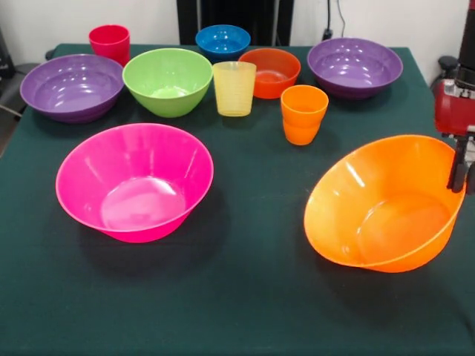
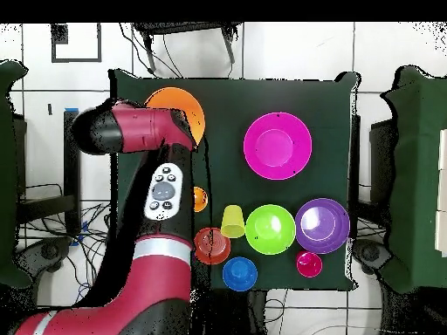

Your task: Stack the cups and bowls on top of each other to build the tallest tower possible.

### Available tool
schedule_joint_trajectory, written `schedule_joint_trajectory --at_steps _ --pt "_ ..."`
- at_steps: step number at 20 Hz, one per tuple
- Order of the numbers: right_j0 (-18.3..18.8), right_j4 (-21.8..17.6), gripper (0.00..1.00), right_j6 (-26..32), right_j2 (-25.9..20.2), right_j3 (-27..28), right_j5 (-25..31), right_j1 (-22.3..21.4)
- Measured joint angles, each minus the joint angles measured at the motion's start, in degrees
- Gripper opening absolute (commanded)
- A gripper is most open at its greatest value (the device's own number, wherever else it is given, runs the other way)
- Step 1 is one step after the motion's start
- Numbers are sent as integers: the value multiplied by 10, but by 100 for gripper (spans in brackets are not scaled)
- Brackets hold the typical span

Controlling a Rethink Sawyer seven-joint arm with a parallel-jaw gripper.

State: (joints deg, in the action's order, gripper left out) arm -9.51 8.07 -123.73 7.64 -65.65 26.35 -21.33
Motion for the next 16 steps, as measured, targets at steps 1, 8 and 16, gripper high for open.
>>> schedule_joint_trajectory --at_steps 1,8,16 --pt "12 0 0 0 -17 -11 0 -8" --pt "110 1 0 0 -136 -100 0 -62" --pt "263 4 0 0 -303 -205 16 -86"
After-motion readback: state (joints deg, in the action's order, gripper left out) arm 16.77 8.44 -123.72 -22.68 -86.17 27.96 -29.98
